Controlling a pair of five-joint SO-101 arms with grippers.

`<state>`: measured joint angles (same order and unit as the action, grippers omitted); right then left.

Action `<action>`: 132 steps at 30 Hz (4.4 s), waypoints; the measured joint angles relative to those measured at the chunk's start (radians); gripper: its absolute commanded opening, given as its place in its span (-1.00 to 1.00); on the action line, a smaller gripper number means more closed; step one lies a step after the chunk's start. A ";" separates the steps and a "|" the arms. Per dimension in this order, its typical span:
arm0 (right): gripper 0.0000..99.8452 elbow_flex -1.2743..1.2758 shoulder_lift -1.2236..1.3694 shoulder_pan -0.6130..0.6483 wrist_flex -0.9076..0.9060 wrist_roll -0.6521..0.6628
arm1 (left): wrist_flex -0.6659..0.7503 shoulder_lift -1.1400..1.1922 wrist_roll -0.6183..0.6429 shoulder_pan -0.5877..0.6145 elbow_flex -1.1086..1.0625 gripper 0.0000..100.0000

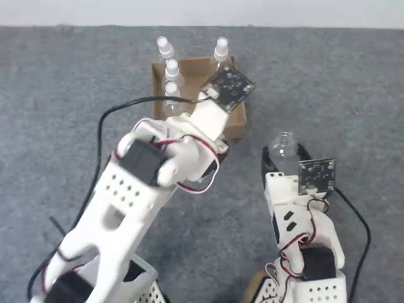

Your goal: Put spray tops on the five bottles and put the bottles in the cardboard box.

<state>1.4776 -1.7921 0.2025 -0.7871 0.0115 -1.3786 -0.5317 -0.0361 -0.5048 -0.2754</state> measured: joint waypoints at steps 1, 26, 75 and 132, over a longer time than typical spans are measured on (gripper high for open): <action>-0.94 0.002 0.000 0.018 0.000 0.000 | 0.015 -0.029 0.009 0.000 -0.017 -0.98; -0.94 0.178 0.000 0.292 0.196 0.129 | 0.293 -0.611 0.104 0.086 -0.203 -0.98; -0.94 0.184 0.000 0.589 0.249 0.140 | 0.502 -1.010 0.265 0.092 -0.497 -0.98; -0.94 0.184 0.000 0.506 0.249 0.140 | 0.454 -1.010 0.199 0.092 -0.626 -0.95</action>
<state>1.6617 -1.7921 0.7089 -0.5386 0.1511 -0.9244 -1.5413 0.1634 -0.4127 -0.9014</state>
